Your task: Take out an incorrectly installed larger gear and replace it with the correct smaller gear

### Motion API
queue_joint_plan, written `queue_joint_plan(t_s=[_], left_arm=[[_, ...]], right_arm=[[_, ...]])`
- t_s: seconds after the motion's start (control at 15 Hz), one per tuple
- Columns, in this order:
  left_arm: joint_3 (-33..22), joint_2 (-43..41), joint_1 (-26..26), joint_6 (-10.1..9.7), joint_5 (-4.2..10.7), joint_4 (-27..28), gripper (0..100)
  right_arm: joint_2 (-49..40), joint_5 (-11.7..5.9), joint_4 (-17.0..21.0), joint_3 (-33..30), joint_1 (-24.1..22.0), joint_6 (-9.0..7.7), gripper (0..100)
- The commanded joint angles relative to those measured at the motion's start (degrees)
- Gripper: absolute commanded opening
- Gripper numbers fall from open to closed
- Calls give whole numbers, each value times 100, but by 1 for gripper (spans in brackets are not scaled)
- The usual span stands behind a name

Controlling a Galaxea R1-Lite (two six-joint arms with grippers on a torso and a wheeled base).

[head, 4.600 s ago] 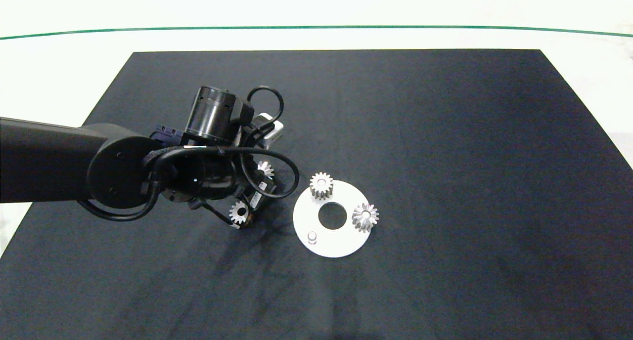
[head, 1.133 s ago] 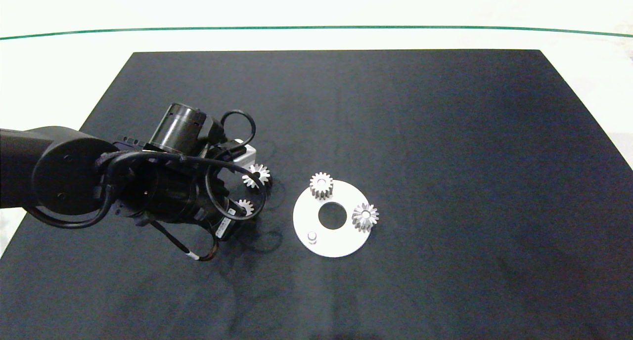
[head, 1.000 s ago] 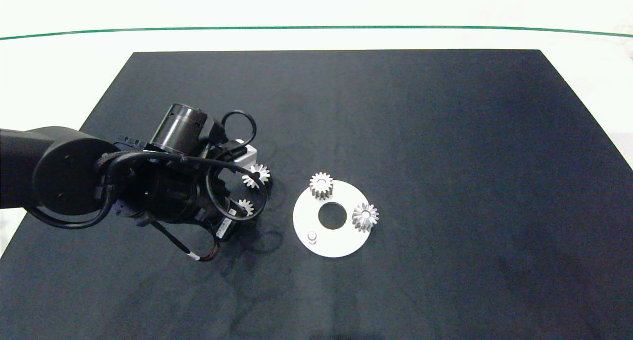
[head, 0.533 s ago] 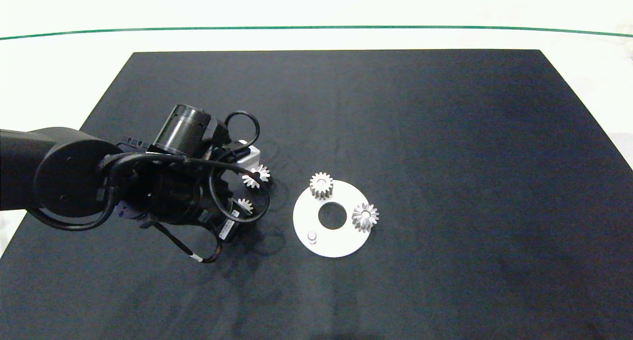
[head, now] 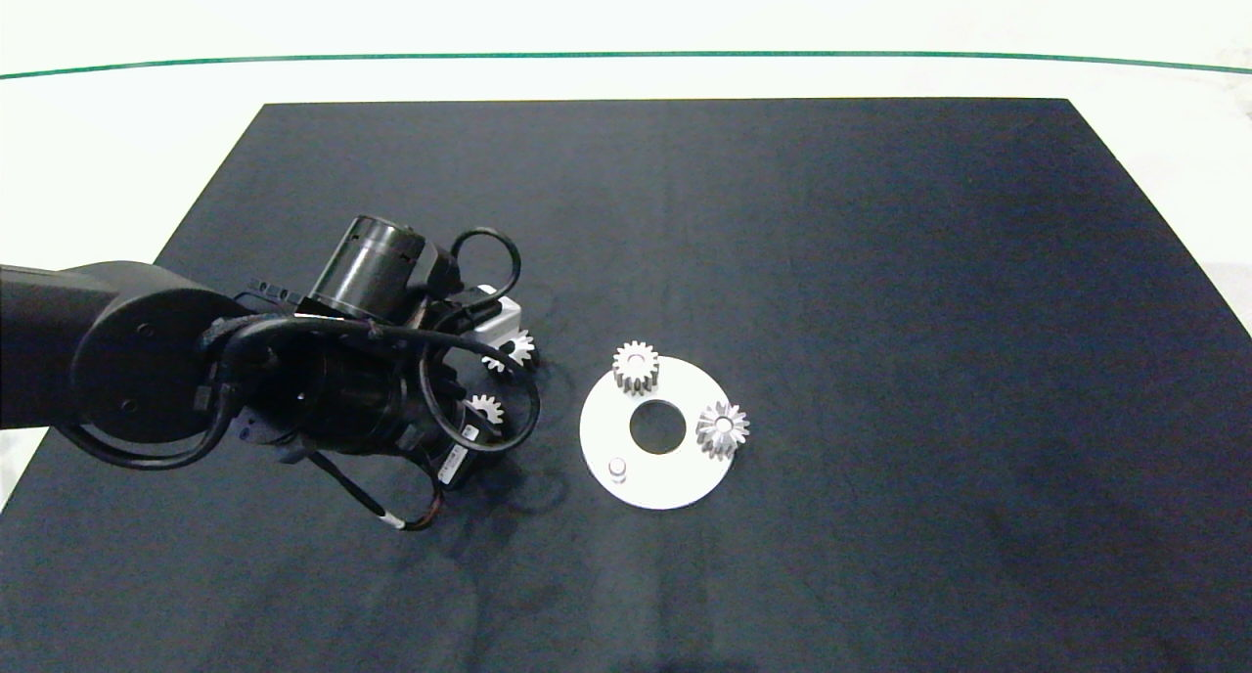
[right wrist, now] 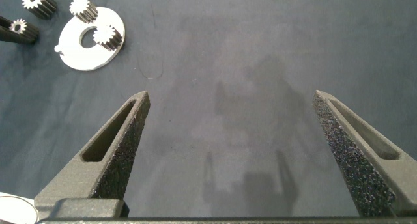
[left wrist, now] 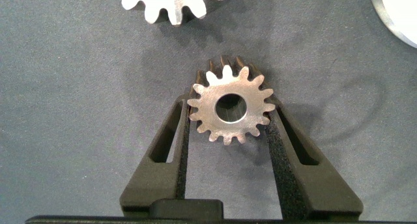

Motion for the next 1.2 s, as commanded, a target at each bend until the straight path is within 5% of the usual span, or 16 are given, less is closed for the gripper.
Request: queue_joint_plan(t_s=[0.07,0.67,1.2], left_arm=[[27,40,-10,8,1,-58,32],[53,40,-45,8,9,-93,14],[53,-400,-265,8,27,-66,13]], right_arm=[[0,8,10,-1,4,1,100],[0,8,10,-1,4,1,100],[18,8,1,-10,4,1,100]])
